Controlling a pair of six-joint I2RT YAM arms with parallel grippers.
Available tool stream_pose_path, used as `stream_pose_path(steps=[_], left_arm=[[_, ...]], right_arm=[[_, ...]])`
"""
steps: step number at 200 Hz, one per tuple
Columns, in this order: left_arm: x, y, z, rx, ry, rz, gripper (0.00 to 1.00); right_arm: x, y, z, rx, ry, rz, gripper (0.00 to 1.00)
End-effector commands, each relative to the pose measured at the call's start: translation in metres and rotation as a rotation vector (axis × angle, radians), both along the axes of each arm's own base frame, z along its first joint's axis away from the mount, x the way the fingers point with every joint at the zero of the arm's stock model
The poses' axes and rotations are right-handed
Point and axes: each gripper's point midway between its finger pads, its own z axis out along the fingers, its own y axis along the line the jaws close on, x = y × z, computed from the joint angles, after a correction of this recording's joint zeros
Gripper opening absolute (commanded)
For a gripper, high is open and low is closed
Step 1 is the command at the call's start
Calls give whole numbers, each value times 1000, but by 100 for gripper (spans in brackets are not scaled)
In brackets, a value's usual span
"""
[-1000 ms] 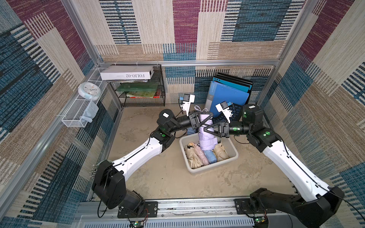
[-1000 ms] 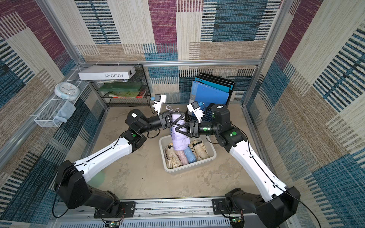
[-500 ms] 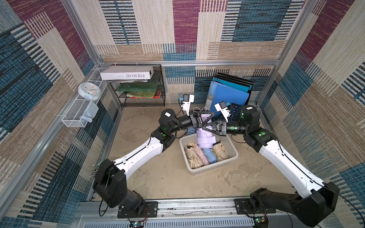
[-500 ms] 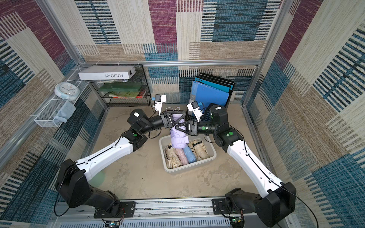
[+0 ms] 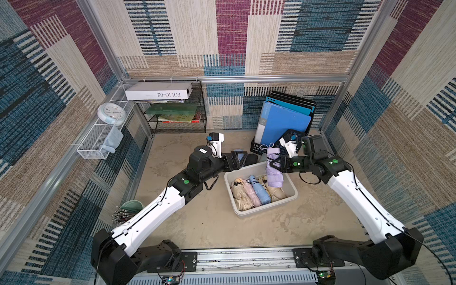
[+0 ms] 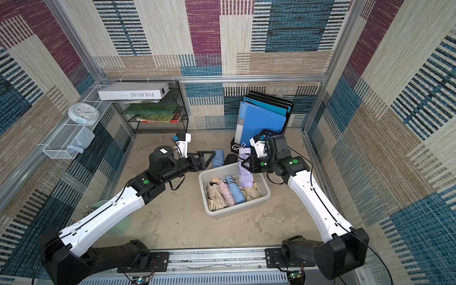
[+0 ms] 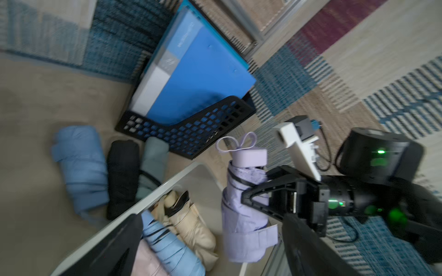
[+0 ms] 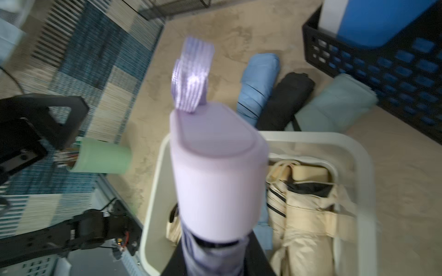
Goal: Put the umbrella into the storage box
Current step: Place the umbrella in the storage box.
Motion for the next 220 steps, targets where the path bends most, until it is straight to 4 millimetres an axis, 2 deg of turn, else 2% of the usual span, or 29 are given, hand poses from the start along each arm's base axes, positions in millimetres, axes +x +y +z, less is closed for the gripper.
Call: stream_pose_path(steps=[1, 21, 50, 69, 111, 134, 151, 164, 173, 194, 220], left_arm=[[-14, 32, -68, 130, 280, 146, 92], [-22, 40, -92, 149, 394, 193, 92], [-28, 42, -116, 175, 521, 222, 92], [-34, 42, -126, 179, 578, 224, 91], [-50, 56, -148, 195, 684, 289, 92], [-54, 54, -151, 173, 703, 284, 92], [-53, 47, -151, 160, 701, 264, 92], [-51, 41, -153, 152, 708, 248, 91], [-50, 37, -155, 150, 711, 240, 90], [-44, 29, -160, 158, 714, 224, 84], [-40, 21, -169, 189, 730, 211, 71]], right_arm=[[-8, -27, -36, -308, 53, 19, 4], [-9, -30, -58, -433, 123, 26, 3], [-8, -31, -84, -524, 182, 27, 2], [-7, -25, -97, -532, 187, 37, 2], [-10, -19, -128, -579, 219, 67, 3], [-12, -10, -138, -558, 228, 81, 5], [-18, 1, -150, -528, 263, 115, 14], [-21, 6, -154, -504, 293, 127, 33], [-21, 7, -152, -499, 292, 126, 42], [-17, 3, -129, -483, 229, 91, 63], [-12, -8, -97, -459, 160, 21, 66]])
